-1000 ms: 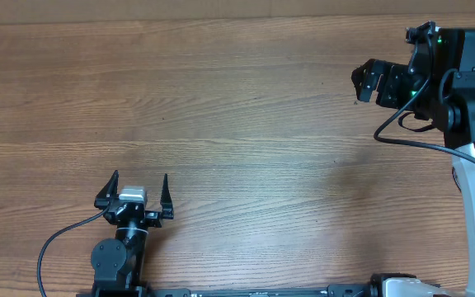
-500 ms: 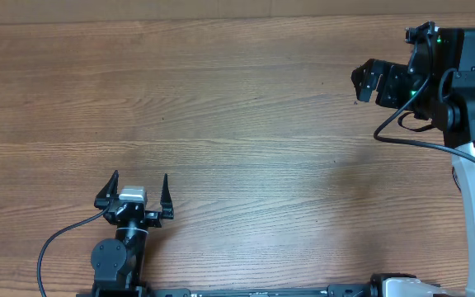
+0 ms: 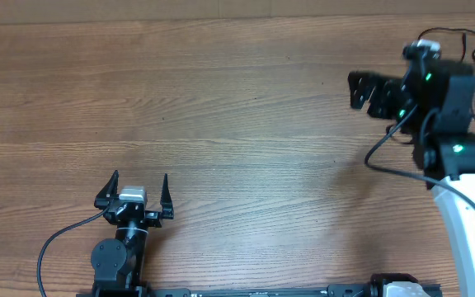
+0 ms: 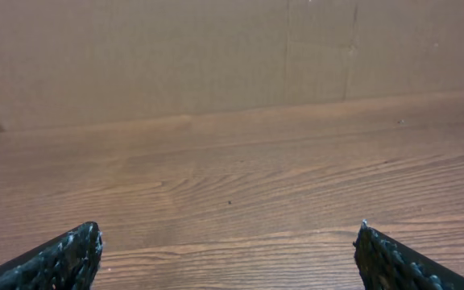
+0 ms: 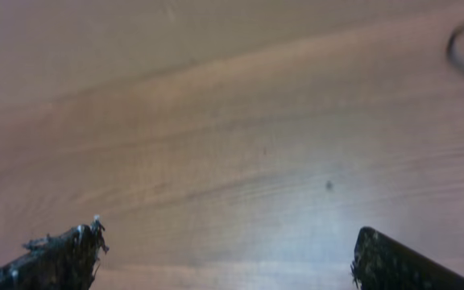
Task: Untangle cables
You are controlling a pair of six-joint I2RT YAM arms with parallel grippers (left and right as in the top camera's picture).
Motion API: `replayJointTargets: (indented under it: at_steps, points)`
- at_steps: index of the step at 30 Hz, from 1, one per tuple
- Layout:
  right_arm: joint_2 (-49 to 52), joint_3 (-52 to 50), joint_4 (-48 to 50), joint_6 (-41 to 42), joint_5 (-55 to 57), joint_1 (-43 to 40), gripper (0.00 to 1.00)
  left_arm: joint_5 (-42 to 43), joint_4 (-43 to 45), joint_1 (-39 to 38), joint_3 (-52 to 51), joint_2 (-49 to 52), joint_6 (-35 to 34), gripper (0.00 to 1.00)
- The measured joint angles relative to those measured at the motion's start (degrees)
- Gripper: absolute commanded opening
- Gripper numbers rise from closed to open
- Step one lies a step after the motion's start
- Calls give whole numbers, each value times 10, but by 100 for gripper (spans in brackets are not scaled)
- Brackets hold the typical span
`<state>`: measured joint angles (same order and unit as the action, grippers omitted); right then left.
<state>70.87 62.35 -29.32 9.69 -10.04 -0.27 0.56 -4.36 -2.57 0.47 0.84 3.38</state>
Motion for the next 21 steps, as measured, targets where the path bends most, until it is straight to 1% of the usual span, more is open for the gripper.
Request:
replayJointTargets:
  at_steps: [1, 2, 7, 18, 21]
  points:
    - [-2, -24, 22, 1, -1, 0, 100, 0, 0, 0, 0, 0, 0, 100]
    - [-5, -63, 67, 3, -2, 0, 100, 0, 0, 0, 0, 0, 0, 100]
    - [-28, -161, 157, 8, -2, 0, 100, 0, 0, 0, 0, 0, 0, 100]
    - [-122, -235, 177, 8, -2, 0, 100, 0, 0, 0, 0, 0, 0, 100]
    - [-150, -276, 206, 8, -2, 0, 100, 0, 0, 0, 0, 0, 0, 99]
